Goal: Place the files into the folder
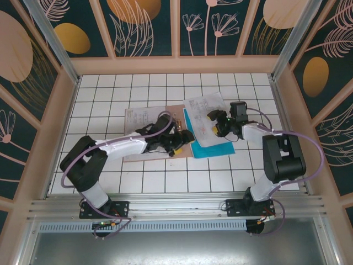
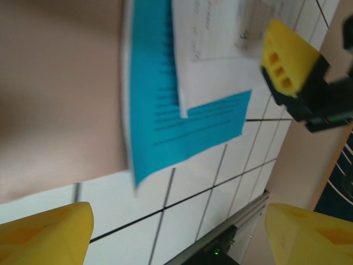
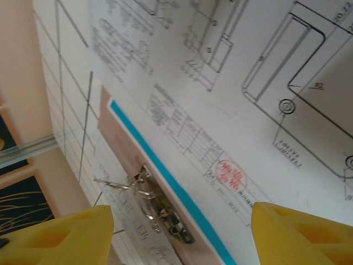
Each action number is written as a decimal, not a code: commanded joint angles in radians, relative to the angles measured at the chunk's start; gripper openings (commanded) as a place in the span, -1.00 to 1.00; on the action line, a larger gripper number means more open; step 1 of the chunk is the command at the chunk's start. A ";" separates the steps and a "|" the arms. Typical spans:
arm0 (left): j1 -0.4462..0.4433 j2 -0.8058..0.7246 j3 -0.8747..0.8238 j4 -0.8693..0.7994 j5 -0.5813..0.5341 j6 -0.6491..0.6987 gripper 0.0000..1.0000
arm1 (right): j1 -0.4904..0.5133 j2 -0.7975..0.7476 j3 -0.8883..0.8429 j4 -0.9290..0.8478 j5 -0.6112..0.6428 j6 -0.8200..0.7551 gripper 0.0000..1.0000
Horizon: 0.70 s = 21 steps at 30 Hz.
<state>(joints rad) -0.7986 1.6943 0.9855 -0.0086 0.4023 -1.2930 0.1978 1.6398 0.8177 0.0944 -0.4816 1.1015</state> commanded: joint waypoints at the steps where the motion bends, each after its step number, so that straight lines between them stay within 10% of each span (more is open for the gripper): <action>1: -0.026 0.042 0.038 0.055 0.008 -0.073 0.65 | -0.003 0.033 0.010 0.066 -0.045 0.022 0.36; 21: -0.075 0.182 0.047 0.169 0.010 -0.135 0.68 | 0.014 0.075 -0.080 0.130 -0.037 0.108 0.36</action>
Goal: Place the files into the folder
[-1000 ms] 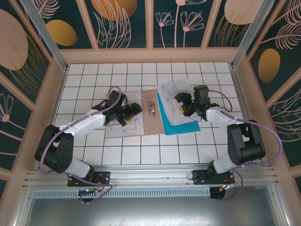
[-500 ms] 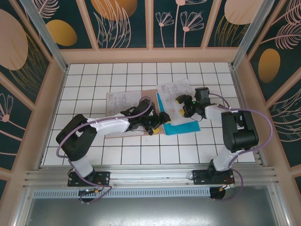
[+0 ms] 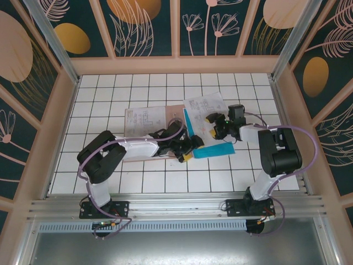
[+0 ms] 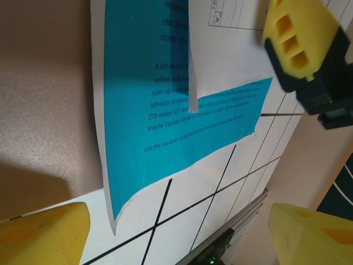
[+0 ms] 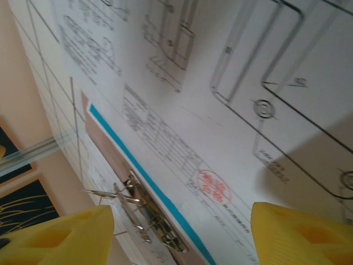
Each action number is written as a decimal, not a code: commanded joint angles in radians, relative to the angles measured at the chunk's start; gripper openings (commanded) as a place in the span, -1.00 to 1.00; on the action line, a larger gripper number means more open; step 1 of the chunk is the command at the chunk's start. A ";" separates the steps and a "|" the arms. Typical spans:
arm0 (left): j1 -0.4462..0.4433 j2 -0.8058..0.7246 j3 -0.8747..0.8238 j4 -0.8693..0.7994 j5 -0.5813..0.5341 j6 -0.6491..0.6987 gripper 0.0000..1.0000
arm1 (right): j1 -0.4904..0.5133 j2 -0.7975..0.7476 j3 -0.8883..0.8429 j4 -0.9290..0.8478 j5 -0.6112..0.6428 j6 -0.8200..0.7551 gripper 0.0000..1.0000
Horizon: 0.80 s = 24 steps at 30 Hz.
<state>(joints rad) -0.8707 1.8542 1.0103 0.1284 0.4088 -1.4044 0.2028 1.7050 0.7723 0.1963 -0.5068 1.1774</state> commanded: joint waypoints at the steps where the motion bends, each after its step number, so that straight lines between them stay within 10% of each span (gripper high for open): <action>1: -0.005 0.027 0.020 0.037 0.005 -0.024 0.68 | 0.011 0.006 -0.047 0.034 -0.009 0.040 0.36; 24: -0.005 0.059 0.009 0.084 0.018 -0.033 0.34 | 0.097 -0.161 -0.205 0.025 0.100 0.151 0.36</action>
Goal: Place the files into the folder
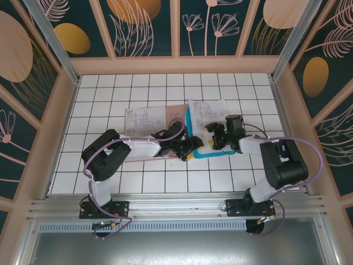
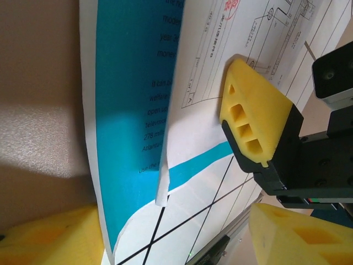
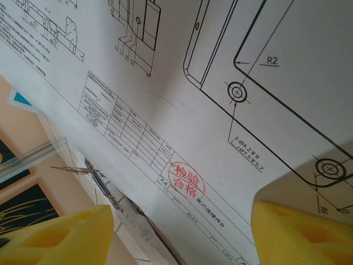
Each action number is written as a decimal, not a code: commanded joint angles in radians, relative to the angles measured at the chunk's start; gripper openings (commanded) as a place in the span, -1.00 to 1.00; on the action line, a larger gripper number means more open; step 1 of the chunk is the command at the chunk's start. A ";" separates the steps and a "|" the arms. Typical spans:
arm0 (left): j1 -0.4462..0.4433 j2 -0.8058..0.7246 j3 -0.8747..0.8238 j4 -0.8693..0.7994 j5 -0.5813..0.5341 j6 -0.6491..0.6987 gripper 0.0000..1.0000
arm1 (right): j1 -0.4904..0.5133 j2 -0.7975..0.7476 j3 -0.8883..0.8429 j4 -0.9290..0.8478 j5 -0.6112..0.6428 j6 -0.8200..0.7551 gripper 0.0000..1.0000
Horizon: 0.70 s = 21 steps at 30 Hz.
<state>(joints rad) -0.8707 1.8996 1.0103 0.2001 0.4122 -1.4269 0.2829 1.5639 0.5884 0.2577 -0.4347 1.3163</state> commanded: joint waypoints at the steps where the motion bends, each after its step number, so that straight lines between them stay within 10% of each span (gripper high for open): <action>1: -0.005 0.014 0.010 0.010 0.014 -0.009 0.32 | 0.021 -0.021 -0.021 -0.035 0.029 0.011 0.36; 21: -0.005 0.030 0.015 -0.011 0.012 0.006 -0.09 | 0.031 -0.080 -0.055 -0.110 0.083 -0.023 0.38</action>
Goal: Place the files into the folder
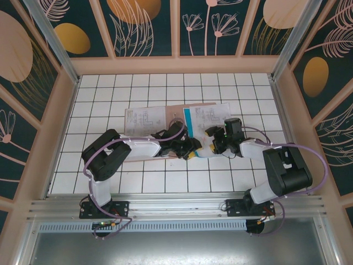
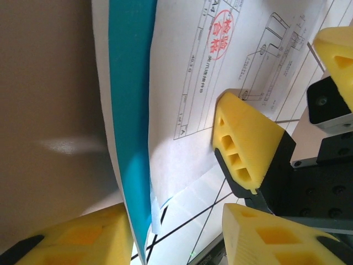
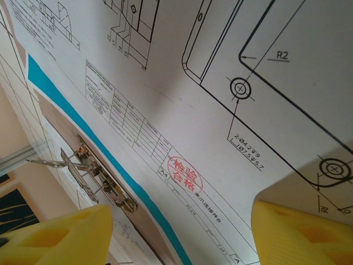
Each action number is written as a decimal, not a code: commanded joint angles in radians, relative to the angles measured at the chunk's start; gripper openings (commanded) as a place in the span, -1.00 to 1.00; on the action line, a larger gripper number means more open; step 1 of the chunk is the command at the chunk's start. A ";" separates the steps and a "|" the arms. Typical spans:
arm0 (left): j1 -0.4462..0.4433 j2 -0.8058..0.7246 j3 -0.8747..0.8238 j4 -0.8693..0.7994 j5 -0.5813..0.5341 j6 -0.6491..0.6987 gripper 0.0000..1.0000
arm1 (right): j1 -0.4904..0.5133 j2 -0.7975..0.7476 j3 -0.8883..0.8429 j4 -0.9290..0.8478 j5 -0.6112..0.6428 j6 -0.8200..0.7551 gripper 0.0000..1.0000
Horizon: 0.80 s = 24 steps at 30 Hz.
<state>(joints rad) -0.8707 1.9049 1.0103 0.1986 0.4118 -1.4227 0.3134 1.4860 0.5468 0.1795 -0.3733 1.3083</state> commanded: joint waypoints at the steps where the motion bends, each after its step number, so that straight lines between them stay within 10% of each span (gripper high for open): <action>1: -0.005 0.027 0.020 -0.011 0.013 0.004 -0.10 | 0.002 0.001 -0.013 -0.030 0.022 -0.011 0.37; 24: -0.005 0.047 0.040 -0.105 -0.008 0.060 -0.29 | 0.048 0.034 0.027 -0.064 0.020 -0.055 0.37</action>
<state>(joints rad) -0.8707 1.9324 1.0271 0.1387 0.4107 -1.3846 0.3717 1.4937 0.5560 0.1745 -0.3744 1.2911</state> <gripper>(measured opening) 0.357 0.686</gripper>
